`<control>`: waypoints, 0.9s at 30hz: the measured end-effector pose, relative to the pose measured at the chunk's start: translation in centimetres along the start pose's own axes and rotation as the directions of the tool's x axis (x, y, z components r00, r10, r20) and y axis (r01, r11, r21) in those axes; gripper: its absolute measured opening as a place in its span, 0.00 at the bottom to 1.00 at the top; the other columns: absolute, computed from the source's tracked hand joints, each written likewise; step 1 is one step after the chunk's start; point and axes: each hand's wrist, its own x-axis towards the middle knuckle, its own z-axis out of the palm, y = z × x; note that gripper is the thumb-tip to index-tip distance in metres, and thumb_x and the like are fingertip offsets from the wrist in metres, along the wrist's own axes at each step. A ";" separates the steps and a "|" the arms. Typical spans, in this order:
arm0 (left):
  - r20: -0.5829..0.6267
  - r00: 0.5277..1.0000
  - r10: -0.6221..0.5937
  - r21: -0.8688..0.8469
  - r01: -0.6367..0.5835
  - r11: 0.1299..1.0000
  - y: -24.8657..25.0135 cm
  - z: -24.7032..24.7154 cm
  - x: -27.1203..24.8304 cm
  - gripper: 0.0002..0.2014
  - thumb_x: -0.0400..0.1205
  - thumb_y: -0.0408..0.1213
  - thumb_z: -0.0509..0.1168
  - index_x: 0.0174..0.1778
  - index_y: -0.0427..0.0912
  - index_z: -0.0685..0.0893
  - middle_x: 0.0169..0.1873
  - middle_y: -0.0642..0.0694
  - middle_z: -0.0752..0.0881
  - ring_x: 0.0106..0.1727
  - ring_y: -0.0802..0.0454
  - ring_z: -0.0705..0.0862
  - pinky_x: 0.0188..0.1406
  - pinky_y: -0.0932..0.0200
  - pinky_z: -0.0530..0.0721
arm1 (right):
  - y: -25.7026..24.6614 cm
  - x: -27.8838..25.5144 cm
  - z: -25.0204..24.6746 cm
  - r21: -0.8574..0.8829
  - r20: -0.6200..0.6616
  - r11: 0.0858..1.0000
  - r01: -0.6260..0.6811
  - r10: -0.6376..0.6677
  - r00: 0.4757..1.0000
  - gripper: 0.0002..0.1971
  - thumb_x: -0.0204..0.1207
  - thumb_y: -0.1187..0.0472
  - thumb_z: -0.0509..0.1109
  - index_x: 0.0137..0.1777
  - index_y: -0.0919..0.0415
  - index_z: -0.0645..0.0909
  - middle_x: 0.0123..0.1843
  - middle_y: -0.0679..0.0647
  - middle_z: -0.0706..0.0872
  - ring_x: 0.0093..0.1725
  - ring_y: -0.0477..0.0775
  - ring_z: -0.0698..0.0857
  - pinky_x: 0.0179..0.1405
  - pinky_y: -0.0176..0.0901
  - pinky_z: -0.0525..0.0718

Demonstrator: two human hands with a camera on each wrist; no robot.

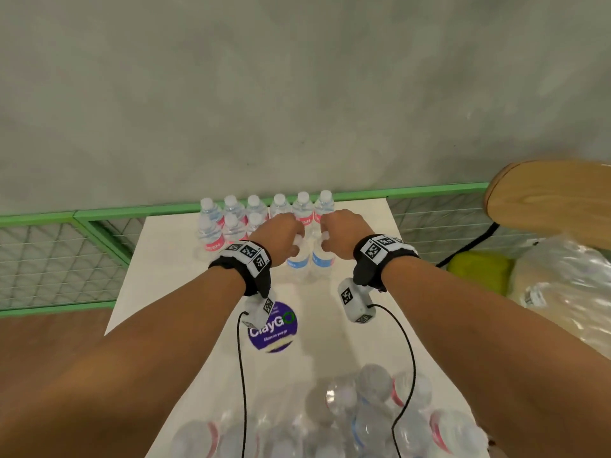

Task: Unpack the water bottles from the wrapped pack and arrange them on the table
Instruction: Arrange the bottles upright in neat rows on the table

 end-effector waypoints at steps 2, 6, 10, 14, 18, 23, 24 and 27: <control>-0.005 1.000 -0.001 0.044 0.001 0.999 -0.4 0.2 2.0 0.16 0.77 0.39 0.70 0.61 0.47 0.85 0.56 0.45 0.82 0.55 0.40 0.84 0.55 0.47 0.82 | 0.8 1.9 0.1 -0.011 0.004 1.000 0.000 0.000 1.000 0.12 0.72 0.54 0.72 0.54 0.56 0.81 0.50 0.54 0.86 0.51 0.61 0.84 0.49 0.50 0.79; -0.057 0.998 0.021 0.238 -0.007 0.971 -0.8 0.6 4.6 0.17 0.78 0.46 0.69 0.63 0.55 0.85 0.55 0.49 0.84 0.59 0.43 0.80 0.60 0.48 0.73 | 1.8 4.5 0.4 -0.038 0.002 0.999 -0.004 0.004 1.000 0.13 0.72 0.55 0.71 0.56 0.55 0.82 0.51 0.54 0.86 0.50 0.60 0.84 0.51 0.51 0.82; -0.072 0.997 0.013 0.265 0.007 0.964 -1.2 0.9 6.2 0.18 0.77 0.49 0.69 0.64 0.58 0.85 0.56 0.52 0.85 0.59 0.45 0.78 0.61 0.48 0.70 | 2.6 6.0 0.6 -0.029 -0.006 1.000 0.000 0.000 1.000 0.13 0.73 0.56 0.70 0.57 0.55 0.80 0.52 0.54 0.85 0.51 0.60 0.84 0.49 0.49 0.79; -0.082 0.997 0.011 0.284 0.013 0.959 -1.2 1.0 7.2 0.17 0.79 0.48 0.68 0.64 0.58 0.84 0.56 0.52 0.85 0.59 0.46 0.78 0.60 0.49 0.70 | 3.2 6.8 0.8 -0.011 -0.014 1.000 0.003 -0.003 1.000 0.13 0.73 0.57 0.70 0.57 0.56 0.80 0.53 0.55 0.84 0.53 0.62 0.84 0.49 0.50 0.78; -0.088 0.996 0.001 0.292 0.025 0.956 -1.0 1.2 7.8 0.16 0.79 0.49 0.67 0.64 0.57 0.84 0.54 0.51 0.85 0.58 0.45 0.79 0.60 0.49 0.71 | 3.9 7.2 1.0 0.036 -0.018 0.999 0.006 -0.006 1.000 0.14 0.73 0.58 0.70 0.58 0.57 0.80 0.54 0.56 0.84 0.53 0.62 0.84 0.51 0.52 0.82; -0.100 0.995 -0.004 0.272 0.031 0.962 -0.8 1.5 8.0 0.18 0.79 0.50 0.68 0.66 0.54 0.83 0.56 0.50 0.84 0.60 0.45 0.79 0.62 0.48 0.72 | 4.8 7.4 1.1 0.127 0.046 0.992 0.013 -0.019 0.999 0.18 0.73 0.57 0.72 0.62 0.57 0.78 0.57 0.56 0.82 0.54 0.60 0.83 0.52 0.50 0.83; -0.105 0.994 -0.005 0.264 0.033 0.964 -0.9 1.6 7.9 0.19 0.79 0.51 0.68 0.67 0.54 0.83 0.58 0.50 0.84 0.61 0.45 0.79 0.63 0.48 0.72 | 4.9 7.4 1.1 0.146 0.055 0.989 0.016 -0.024 0.998 0.19 0.73 0.57 0.73 0.63 0.57 0.78 0.58 0.56 0.81 0.55 0.60 0.83 0.52 0.50 0.83; -0.118 0.993 -0.010 0.261 0.041 0.964 -1.2 1.5 7.8 0.20 0.80 0.53 0.68 0.68 0.54 0.82 0.59 0.51 0.85 0.62 0.45 0.79 0.64 0.48 0.72 | 5.1 7.4 1.3 0.160 0.034 0.987 0.034 -0.040 0.999 0.17 0.74 0.60 0.72 0.63 0.57 0.77 0.59 0.57 0.81 0.57 0.60 0.82 0.54 0.49 0.82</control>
